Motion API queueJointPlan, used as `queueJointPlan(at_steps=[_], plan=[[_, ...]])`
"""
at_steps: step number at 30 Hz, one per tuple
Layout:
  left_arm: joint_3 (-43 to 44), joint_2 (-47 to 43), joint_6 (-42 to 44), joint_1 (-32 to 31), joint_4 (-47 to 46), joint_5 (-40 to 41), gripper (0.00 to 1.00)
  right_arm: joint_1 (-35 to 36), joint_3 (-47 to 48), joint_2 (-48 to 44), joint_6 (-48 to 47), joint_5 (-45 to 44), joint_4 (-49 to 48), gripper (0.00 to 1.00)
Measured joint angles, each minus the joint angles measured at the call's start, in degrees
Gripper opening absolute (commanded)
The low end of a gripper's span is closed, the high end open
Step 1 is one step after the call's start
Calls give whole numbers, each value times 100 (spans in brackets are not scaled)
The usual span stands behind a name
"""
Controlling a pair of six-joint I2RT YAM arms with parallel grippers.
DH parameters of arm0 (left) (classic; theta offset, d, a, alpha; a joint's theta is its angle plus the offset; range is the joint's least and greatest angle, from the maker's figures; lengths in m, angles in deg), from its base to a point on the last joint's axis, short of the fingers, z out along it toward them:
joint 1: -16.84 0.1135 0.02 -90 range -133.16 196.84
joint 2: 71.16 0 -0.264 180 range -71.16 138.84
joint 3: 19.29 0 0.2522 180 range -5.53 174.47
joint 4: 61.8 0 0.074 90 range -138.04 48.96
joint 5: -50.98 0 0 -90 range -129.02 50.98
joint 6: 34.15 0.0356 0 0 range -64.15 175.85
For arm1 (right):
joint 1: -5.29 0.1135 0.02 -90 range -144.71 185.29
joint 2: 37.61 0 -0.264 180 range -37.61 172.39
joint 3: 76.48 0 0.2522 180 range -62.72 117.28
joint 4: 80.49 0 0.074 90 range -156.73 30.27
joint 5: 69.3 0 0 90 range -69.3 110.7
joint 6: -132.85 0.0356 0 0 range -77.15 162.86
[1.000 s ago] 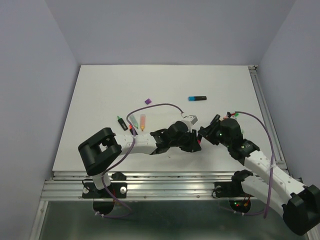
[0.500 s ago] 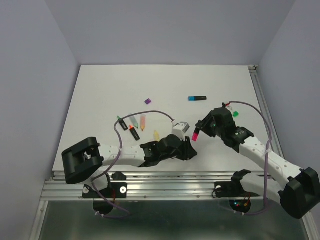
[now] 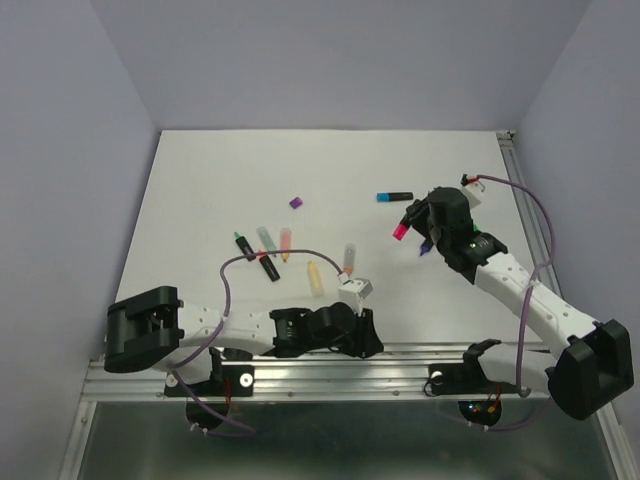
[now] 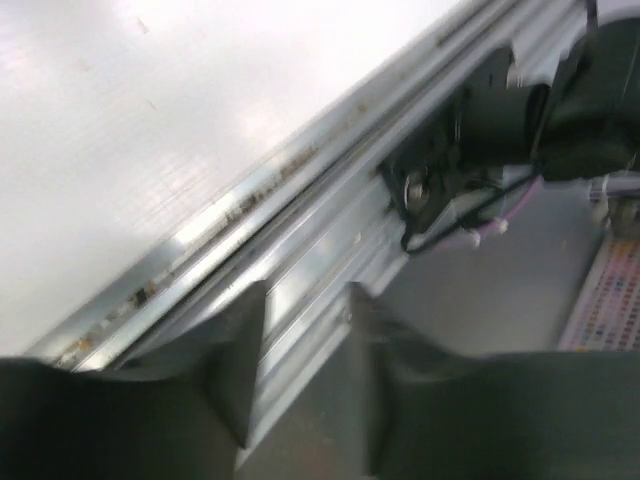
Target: Open the pen caps
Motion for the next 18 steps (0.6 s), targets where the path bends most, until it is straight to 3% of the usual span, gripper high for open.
queueJointPlan(at_steps=[1,2,10,18], plan=[[68,-24,87,140,79,48,91,0,-42,-116,-28,98,-9,1],[151,-44,203,308,153,85,99,0,-136,-286,-39,306,-39,1],[1185,-59,1126,1458,319,363,99,15,-1097,-1043,127,1508,-81,1],[1971,485,1799,1707,284,282,99,55,-1362,-1211,369,2232,-210,1]])
